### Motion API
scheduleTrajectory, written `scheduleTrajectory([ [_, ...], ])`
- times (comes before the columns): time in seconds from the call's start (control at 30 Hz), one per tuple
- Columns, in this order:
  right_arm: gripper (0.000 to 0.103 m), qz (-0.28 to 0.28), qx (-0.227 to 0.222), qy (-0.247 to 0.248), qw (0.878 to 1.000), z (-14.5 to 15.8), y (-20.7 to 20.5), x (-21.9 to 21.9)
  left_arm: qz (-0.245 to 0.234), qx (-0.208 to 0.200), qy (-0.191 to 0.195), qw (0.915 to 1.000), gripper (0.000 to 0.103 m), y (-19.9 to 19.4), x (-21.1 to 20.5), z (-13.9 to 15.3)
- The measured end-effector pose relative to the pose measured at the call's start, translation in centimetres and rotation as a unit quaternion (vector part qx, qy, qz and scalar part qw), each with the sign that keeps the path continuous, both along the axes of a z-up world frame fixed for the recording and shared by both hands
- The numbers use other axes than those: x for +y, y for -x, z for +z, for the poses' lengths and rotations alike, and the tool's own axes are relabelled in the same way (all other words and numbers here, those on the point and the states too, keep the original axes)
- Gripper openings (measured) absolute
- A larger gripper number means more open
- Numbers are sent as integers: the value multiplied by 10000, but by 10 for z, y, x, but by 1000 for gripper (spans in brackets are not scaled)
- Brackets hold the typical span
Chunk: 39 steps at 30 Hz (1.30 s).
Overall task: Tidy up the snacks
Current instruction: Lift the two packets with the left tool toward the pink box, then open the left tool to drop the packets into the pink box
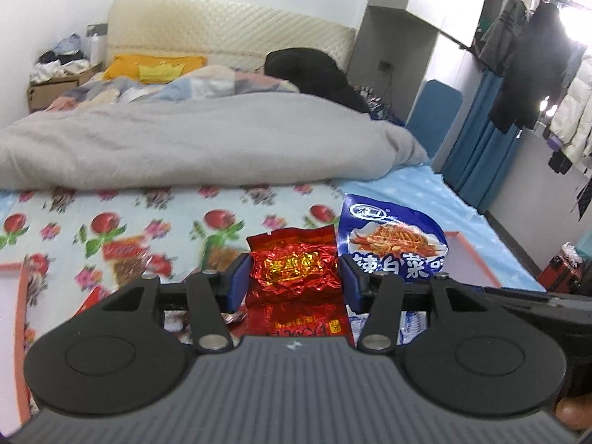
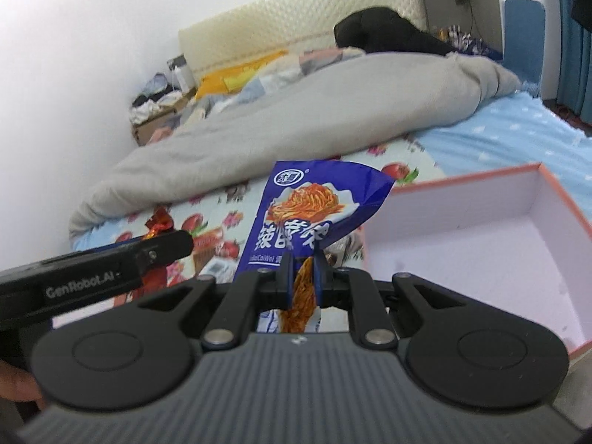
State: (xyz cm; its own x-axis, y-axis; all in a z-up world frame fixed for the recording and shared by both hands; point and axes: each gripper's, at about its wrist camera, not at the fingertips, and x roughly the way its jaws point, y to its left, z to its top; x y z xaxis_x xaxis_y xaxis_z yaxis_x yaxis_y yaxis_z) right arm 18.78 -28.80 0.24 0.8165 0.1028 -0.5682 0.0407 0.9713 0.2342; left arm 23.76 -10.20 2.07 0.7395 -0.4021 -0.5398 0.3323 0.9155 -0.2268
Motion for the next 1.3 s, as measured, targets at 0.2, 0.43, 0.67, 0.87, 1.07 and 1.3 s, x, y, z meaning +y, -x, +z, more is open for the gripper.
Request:
scheduleTrajectory([
  [0.2, 14, -254, -253, 139, 9993, 15, -3, -31, -322, -100, -65, 9994, 57, -17, -45, 21],
  [0.43, 14, -666, -229, 255, 9972, 7, -8, -76, -785, -14, -207, 9967, 57, -37, -106, 12],
  [0.67, 14, -1069, 198, 183, 9939, -29, -12, -124, -1218, 390, -466, 9907, 57, -61, -167, -29],
  [0.87, 14, -1297, 766, 48, 9886, -71, -14, -155, -1499, 894, -693, 9822, 57, -75, -205, -71],
  [1.07, 14, -1386, 1293, -64, 9818, -108, -19, -174, -1778, 1339, -923, 9706, 57, -85, -230, -112],
  [1.3, 14, -1363, 1533, -165, 9786, -128, -21, -180, -1810, 1576, -1079, 9648, 57, -91, -235, -134],
])
